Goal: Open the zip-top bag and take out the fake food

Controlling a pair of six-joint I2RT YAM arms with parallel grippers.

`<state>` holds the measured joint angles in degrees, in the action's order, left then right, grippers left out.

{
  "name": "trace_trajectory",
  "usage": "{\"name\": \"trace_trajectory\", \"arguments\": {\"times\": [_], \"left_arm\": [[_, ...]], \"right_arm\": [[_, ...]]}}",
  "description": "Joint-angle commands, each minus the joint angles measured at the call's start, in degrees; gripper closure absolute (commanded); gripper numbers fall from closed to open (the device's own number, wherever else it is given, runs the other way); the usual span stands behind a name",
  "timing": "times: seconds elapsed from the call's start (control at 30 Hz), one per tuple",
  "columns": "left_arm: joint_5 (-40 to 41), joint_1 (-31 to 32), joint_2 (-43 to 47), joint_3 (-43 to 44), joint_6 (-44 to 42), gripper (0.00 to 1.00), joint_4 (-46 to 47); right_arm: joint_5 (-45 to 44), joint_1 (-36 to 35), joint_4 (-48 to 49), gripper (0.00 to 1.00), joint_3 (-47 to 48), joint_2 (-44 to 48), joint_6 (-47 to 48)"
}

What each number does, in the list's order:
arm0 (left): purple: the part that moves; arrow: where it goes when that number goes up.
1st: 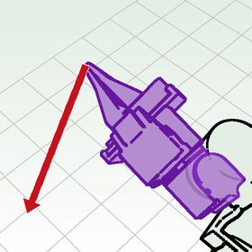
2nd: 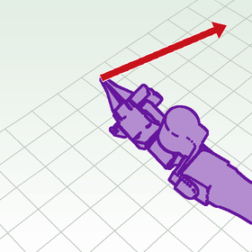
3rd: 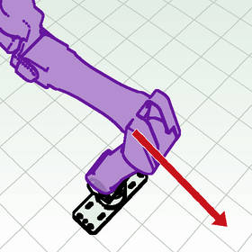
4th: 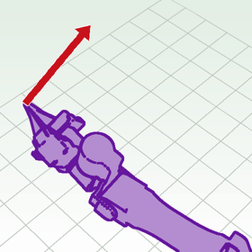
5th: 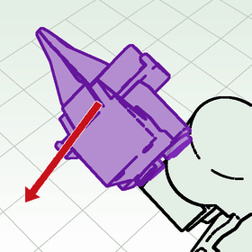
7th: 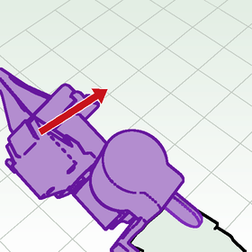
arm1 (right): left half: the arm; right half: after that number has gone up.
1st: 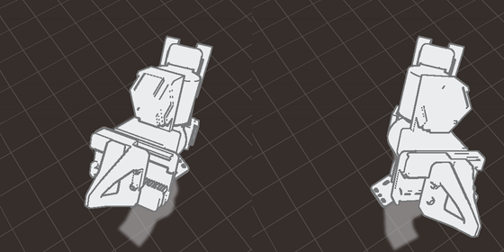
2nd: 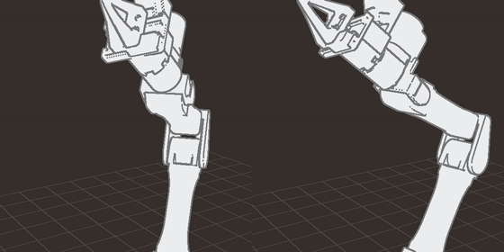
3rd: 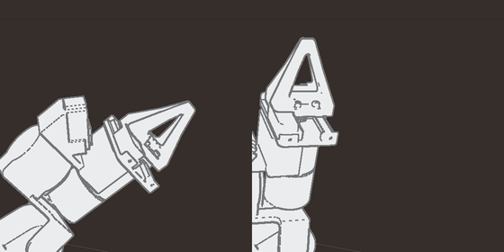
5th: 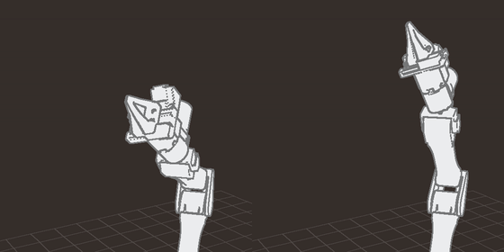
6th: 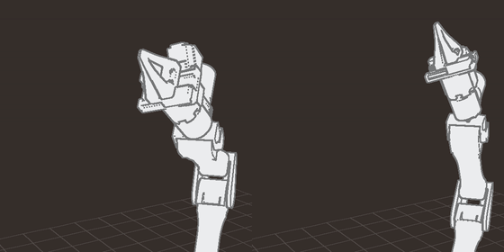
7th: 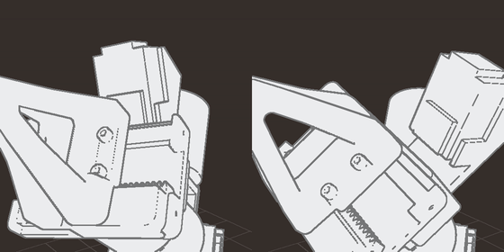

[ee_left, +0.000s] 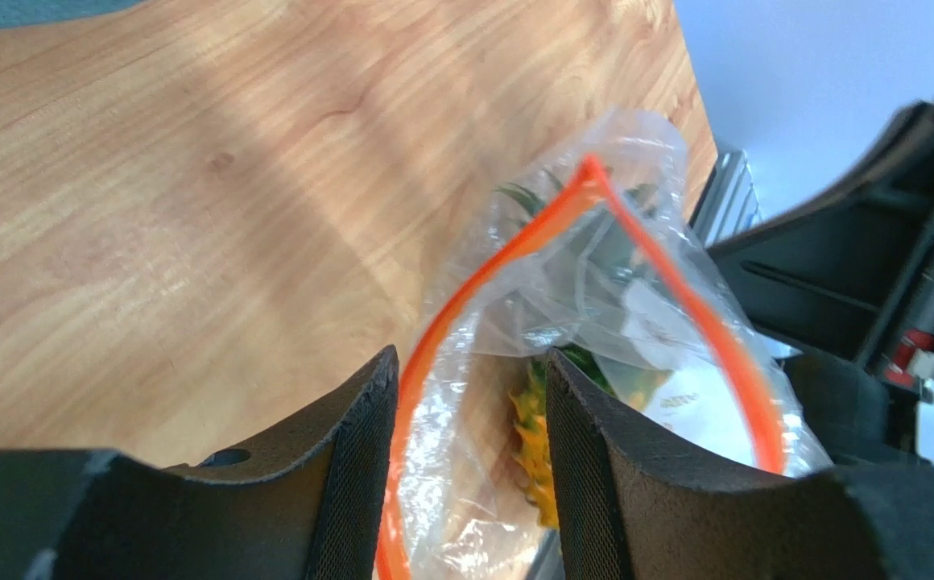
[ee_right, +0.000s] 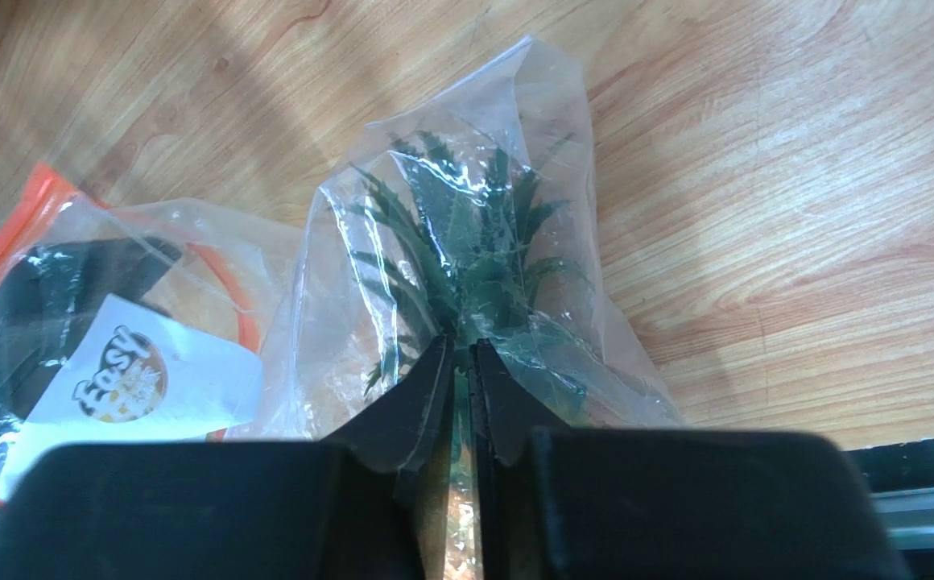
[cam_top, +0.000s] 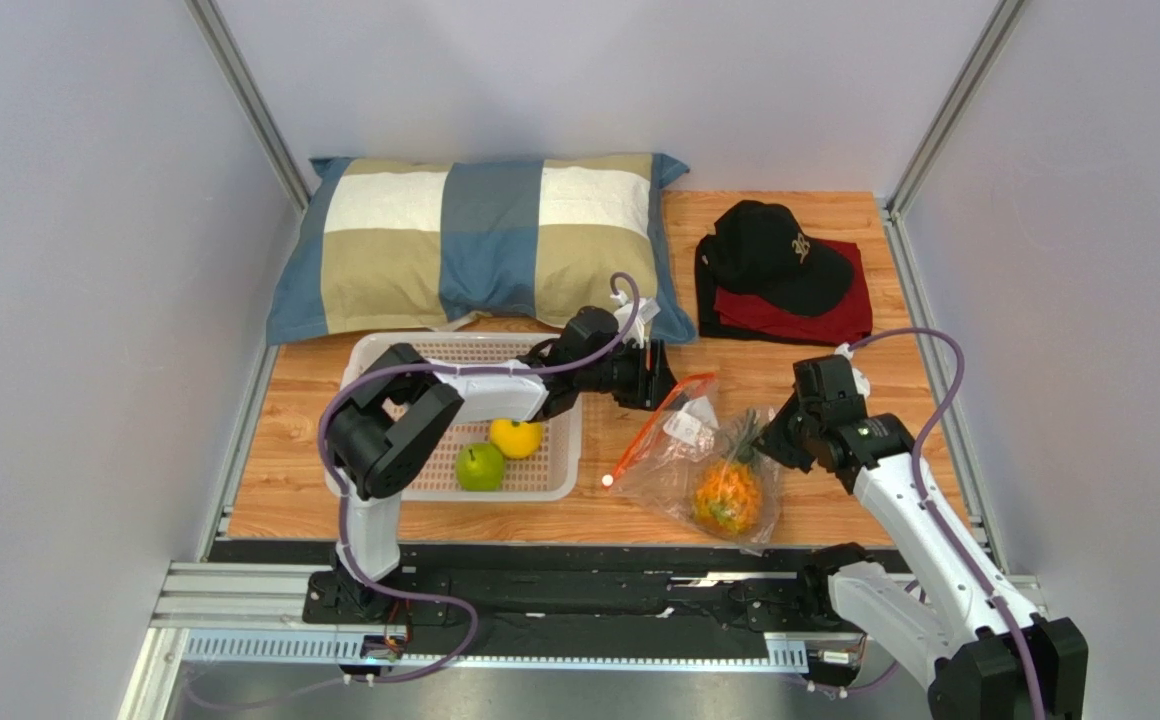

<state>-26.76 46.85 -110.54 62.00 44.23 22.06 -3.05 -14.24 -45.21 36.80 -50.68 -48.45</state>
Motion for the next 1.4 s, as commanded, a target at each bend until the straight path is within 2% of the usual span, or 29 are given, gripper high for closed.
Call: {"name": "trace_trajectory", "arguments": {"times": [0.0,0.1,0.13,0.2,0.23,0.3,0.33,0.43,0.6,0.73,0.87,0.97,1.0,1.1,1.2,1.37], "left_arm": [[2.2,1.4,7.9,1.3,-7.6,0.47,-7.3],[0.2,1.4,11.1,-2.4,-7.9,0.55,-8.0],[-0.4,1.5,12.4,-3.2,-7.8,0.61,-8.1],[-3.1,1.7,13.3,-5.2,-7.5,0.65,-8.1],[-4.0,1.8,13.9,-5.7,-6.9,0.71,-8.1],[-5.8,2.6,14.6,-7.3,-6.5,0.77,-7.9],[-5.8,3.0,15.6,-7.8,-6.4,0.81,-8.1],[-3.6,4.5,18.2,-9.6,-6.5,0.87,-10.5],[-5.5,5.5,19.3,-11.8,-4.6,0.88,-10.6],[-8.1,6.2,17.1,-13.5,-0.9,0.78,-4.9],[-11.8,8.2,12.4,-12.3,2.5,0.69,1.8],[-13.3,9.2,8.7,-10.8,5.0,0.56,5.7],[-13.8,9.5,7.1,-10.3,6.4,0.47,7.0],[-14.9,10.1,4.4,-9.0,9.1,0.30,10.8],[-14.5,10.2,2.6,-9.1,12.1,0.03,14.5],[-11.6,10.4,1.6,-9.2,13.5,0.01,15.6]], "right_arm": [[0.2,-0.4,1.2,0.82,4.1,-0.4,3.9],[-1.4,-0.4,-1.6,0.73,6.4,-0.6,6.0],[-2.4,-0.4,-2.5,0.67,7.1,-0.1,6.3],[-6.2,-0.3,-5.1,0.60,7.3,0.7,6.3],[-7.4,-0.3,-5.8,0.52,6.8,1.1,6.1],[-9.5,1.0,-6.1,0.47,5.7,3.2,5.3],[-9.2,1.9,-6.1,0.47,5.0,3.9,4.4],[-8.1,4.0,-6.4,0.48,2.5,7.4,2.1],[-6.8,4.0,-7.4,0.51,-0.2,8.1,0.4],[-3.9,4.0,-6.9,0.56,-3.5,7.3,-2.4],[-4.6,4.0,-6.6,0.58,-5.6,6.6,-3.5],[-3.3,4.0,-6.3,0.59,-6.6,5.2,-4.2],[-2.0,4.0,-5.6,0.59,-7.1,4.9,-4.7],[2.0,4.0,-2.7,0.63,-9.3,4.8,-6.7],[4.5,3.9,-0.7,0.73,-11.1,6.9,-9.7],[6.7,3.9,-0.1,0.96,-12.6,9.5,-13.2]]}}
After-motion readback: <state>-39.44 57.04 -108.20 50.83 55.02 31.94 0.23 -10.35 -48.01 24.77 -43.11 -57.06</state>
